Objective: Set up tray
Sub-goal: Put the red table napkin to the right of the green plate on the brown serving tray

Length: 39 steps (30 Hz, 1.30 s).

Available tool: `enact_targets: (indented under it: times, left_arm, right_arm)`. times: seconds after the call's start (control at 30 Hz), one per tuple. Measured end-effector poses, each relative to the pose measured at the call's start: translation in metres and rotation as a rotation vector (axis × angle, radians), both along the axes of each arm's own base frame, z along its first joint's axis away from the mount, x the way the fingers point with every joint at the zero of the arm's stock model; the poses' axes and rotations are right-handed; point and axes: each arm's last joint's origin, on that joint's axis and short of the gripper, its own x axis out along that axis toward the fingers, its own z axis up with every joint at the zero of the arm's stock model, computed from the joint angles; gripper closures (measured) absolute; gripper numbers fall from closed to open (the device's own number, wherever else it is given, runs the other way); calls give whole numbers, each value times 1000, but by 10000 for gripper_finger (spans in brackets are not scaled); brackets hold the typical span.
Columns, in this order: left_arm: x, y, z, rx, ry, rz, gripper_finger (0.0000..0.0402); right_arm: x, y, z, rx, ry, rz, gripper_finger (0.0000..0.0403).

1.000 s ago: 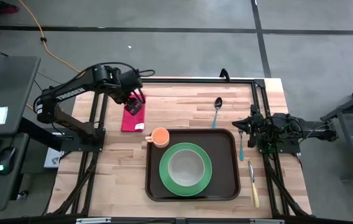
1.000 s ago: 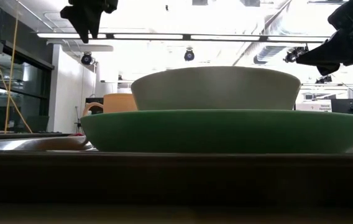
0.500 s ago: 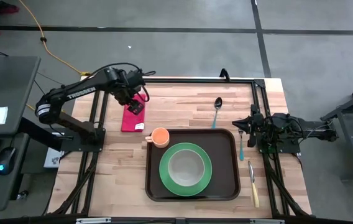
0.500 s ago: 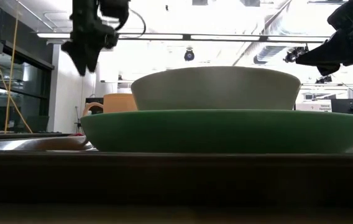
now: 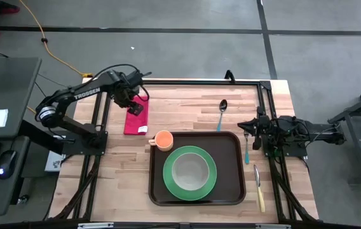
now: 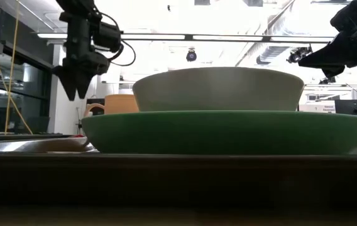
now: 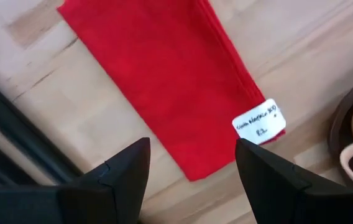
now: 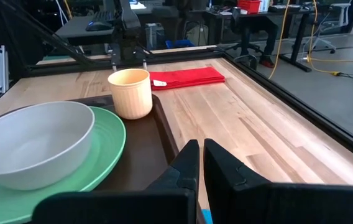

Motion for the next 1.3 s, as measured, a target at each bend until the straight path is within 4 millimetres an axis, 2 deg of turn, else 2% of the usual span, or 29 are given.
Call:
enact_targets:
  times: [0.33,0.5,0.97,1.3]
  left_arm:
    - [-19,9,-33,-59,19,69,135]
    - [-21,9,-48,-61,-4,89,135]
    - [-28,8,-69,-49,3,183,135]
    - [-33,22,-71,0,-70,266,135]
  right_arm:
    - [0,-1,0,10,1,-29,402]
    - [0,-1,-1,13,4,-30,402]
    - [0,-1,-1,17,4,-43,402]
    - [-1,-2,-1,33,1,-61,402]
